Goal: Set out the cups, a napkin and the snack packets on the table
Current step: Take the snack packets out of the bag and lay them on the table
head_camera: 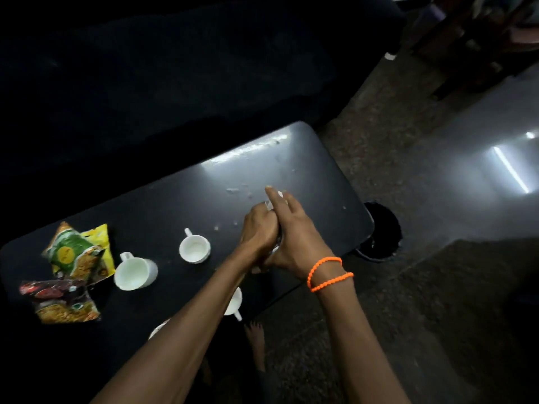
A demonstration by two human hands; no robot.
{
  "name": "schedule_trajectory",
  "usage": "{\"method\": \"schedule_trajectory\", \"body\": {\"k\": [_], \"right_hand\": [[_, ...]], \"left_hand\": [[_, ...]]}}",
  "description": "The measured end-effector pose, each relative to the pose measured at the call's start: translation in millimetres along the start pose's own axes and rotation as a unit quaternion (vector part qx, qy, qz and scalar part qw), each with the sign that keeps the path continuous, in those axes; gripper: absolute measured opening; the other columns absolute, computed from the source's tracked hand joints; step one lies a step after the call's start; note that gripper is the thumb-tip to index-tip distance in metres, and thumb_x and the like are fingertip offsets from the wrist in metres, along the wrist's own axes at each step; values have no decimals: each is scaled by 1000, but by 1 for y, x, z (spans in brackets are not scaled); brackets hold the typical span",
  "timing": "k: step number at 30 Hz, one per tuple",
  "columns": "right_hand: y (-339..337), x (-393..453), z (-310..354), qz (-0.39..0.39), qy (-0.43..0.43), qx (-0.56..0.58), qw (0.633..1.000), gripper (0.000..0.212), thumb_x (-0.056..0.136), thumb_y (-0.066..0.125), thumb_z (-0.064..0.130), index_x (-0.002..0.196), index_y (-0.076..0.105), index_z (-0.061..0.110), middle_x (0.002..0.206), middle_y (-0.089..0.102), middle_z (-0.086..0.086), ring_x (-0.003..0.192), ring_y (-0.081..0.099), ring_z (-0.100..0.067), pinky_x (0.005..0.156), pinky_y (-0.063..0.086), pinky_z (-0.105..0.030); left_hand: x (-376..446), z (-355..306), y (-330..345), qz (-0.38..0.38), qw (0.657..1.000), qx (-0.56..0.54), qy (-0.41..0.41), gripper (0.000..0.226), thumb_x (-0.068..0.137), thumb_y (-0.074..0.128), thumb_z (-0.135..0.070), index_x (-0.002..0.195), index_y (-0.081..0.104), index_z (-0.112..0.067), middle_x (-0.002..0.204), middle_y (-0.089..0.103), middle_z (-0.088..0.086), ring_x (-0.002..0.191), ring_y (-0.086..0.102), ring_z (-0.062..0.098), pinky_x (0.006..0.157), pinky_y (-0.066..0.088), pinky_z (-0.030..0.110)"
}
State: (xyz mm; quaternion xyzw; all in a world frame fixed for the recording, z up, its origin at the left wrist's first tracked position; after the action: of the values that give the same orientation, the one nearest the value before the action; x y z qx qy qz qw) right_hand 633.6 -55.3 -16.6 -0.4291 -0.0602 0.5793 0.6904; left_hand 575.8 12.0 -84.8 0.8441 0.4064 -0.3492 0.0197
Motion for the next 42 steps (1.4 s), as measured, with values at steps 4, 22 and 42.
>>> {"method": "schedule_trajectory", "body": {"k": [4, 22, 42], "right_hand": [[-44, -19, -51, -213, -9, 45, 976, 66, 61, 89, -1, 125, 72, 8, 128, 71, -12, 118, 66, -20, 104, 43, -16], [-175, -139, -202, -667, 85, -43, 739, 39, 80, 70, -3, 119, 69, 3, 123, 59, -25, 119, 54, -25, 109, 32, -9], [-67, -11, -165, -424, 100, 65, 898, 61, 87, 73, 4, 144, 53, -1, 147, 53, -25, 140, 47, -41, 120, 35, -47]], "left_hand": [[-13, -19, 71, 204, 955, -209, -48, 40, 102, 34, -8, 82, 68, -14, 76, 74, -2, 78, 64, 19, 63, 56, 17], [-25, -111, 208, 203, 974, -61, 79, 34, 106, 57, -20, 140, 60, -14, 118, 65, 3, 105, 67, 20, 91, 61, 46], [-12, -23, 26, 33, 979, -187, 73, 17, 102, 59, -6, 100, 74, -15, 84, 73, 3, 74, 68, 14, 67, 52, 23]]}}
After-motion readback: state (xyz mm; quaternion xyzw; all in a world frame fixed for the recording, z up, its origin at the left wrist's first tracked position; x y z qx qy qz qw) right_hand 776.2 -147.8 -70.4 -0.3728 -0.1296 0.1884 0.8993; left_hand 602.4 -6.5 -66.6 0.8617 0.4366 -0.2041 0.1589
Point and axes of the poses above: each hand's wrist, its own x-axis towards the middle knuckle, its own y-axis out of the palm, z = x × y, the point moved 6 cm from there along x, towards the middle knuckle
